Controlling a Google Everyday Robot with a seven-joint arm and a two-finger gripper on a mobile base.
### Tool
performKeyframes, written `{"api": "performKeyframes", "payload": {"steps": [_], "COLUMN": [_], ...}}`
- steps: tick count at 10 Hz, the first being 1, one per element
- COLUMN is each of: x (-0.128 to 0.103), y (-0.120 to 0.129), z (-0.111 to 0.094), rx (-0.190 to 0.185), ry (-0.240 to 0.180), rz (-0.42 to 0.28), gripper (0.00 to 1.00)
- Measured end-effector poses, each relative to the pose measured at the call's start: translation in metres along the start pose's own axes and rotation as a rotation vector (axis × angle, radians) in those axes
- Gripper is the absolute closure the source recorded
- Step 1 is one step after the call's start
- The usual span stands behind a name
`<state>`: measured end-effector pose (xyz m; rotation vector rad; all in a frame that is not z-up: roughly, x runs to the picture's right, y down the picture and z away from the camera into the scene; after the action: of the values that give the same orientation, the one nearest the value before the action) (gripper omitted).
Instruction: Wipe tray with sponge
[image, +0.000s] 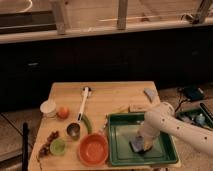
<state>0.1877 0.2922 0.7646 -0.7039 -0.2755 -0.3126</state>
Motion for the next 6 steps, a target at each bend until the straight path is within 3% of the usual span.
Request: {"api": "performKeyframes", "payload": {"steps": [3,6], "x": [-0.014,0.008], "y": [0.022,0.031], "z": [-0.005,-0.01], "rx": [-0.009,-0.004], "ry": [0.0,0.033], "rz": [-0.037,0.0], "gripper": [1.0,1.0]}}
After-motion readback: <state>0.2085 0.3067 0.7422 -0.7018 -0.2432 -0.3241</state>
